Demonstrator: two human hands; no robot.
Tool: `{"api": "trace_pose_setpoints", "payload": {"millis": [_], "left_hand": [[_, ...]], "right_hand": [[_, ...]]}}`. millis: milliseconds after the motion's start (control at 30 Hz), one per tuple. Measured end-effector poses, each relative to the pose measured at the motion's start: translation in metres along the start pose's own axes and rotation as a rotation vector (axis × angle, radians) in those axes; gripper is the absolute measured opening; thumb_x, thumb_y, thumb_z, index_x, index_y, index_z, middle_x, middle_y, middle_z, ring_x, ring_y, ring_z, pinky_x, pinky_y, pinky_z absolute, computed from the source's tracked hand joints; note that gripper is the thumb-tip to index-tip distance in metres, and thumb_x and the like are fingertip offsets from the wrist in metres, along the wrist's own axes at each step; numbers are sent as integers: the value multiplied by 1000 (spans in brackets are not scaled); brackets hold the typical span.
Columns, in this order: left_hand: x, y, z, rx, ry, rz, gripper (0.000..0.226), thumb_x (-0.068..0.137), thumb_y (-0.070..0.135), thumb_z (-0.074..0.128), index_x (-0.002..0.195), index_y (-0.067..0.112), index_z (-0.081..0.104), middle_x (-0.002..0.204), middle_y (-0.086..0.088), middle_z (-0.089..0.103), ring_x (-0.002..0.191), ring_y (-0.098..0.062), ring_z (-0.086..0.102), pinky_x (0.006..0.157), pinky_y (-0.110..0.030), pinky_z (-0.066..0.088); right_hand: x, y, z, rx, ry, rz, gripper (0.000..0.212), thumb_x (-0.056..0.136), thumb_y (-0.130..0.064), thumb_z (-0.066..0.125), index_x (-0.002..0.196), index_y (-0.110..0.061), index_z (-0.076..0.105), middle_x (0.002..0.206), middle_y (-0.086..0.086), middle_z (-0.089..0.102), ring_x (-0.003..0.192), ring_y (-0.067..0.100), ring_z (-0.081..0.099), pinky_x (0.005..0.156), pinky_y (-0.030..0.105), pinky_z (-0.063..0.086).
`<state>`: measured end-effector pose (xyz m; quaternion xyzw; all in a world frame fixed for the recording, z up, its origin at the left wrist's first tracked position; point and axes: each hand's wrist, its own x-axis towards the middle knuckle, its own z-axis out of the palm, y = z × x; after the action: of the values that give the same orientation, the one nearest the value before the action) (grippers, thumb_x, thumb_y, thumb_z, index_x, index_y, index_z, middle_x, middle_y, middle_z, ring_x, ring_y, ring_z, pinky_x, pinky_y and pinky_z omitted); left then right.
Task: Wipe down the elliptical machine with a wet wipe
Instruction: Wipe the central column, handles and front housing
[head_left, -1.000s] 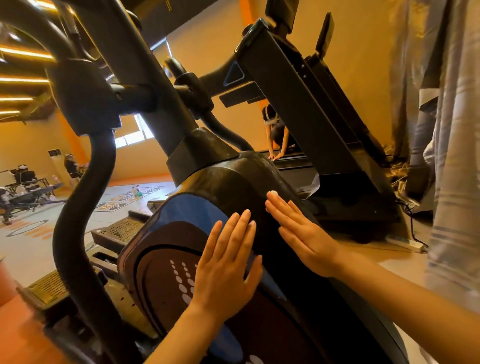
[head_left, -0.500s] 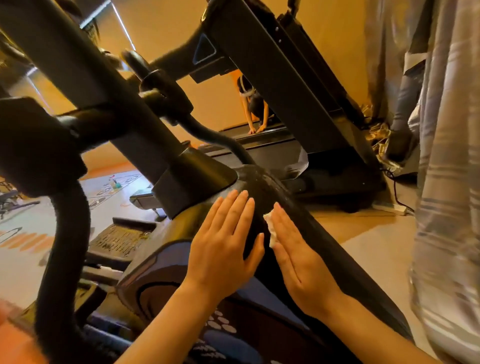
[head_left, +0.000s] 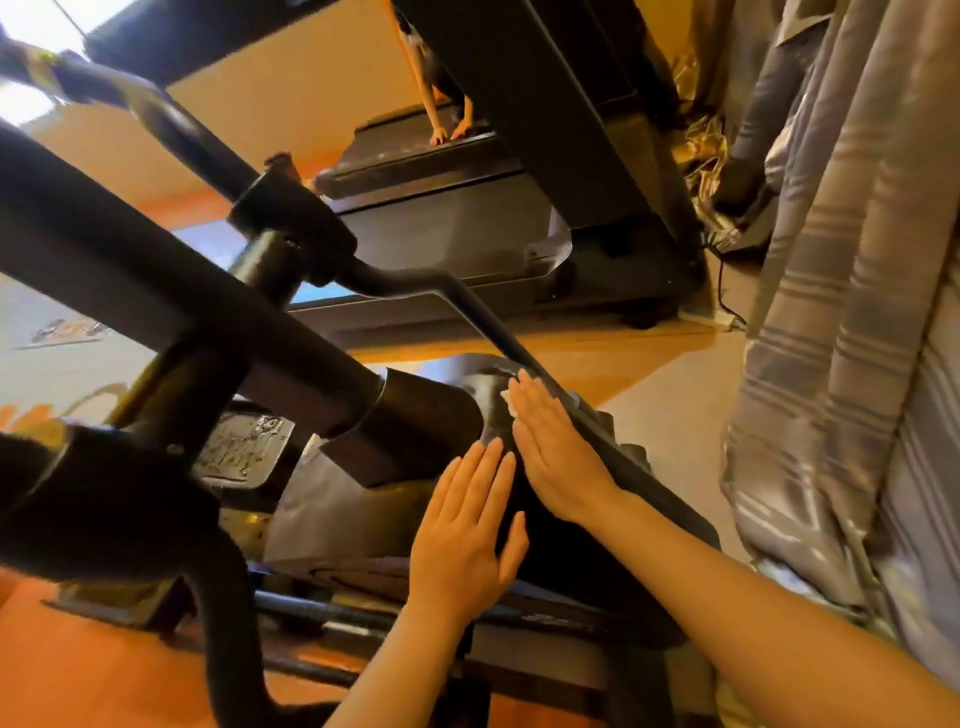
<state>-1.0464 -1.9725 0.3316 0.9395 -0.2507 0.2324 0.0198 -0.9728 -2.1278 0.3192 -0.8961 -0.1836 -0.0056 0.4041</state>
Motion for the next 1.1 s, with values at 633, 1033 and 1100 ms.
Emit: {"api": "trace_pose_setpoints", "payload": {"millis": [633,1033,1100], "left_hand": [[0,0,-1,34,-31,28,52,103,36,37,144,4,46,151,-18,42,142,-30,36,122,-40,21],[-1,0,-1,43,-41,37,53,104,36,36,147,6,39,151,-17,42,144,-30,33,120,-42,25],[-2,0,-1,53,-48,39,53,104,36,37,147,6,39,151,-17,41,144,-30,32,121,-42,24]], "right_hand": [[-70,-27,17,213,138,219,50,103,-27,23,150,-14,14,159,-1,13,147,0,6,120,22,10],[-23,-29,4,440,219,233,45,107,-22,30,151,-21,22,159,-16,9,147,-1,5,122,29,13],[-43,-23,10,368,191,137,45,107,-29,28,151,-21,24,161,-12,13,148,4,9,121,28,13]]}}
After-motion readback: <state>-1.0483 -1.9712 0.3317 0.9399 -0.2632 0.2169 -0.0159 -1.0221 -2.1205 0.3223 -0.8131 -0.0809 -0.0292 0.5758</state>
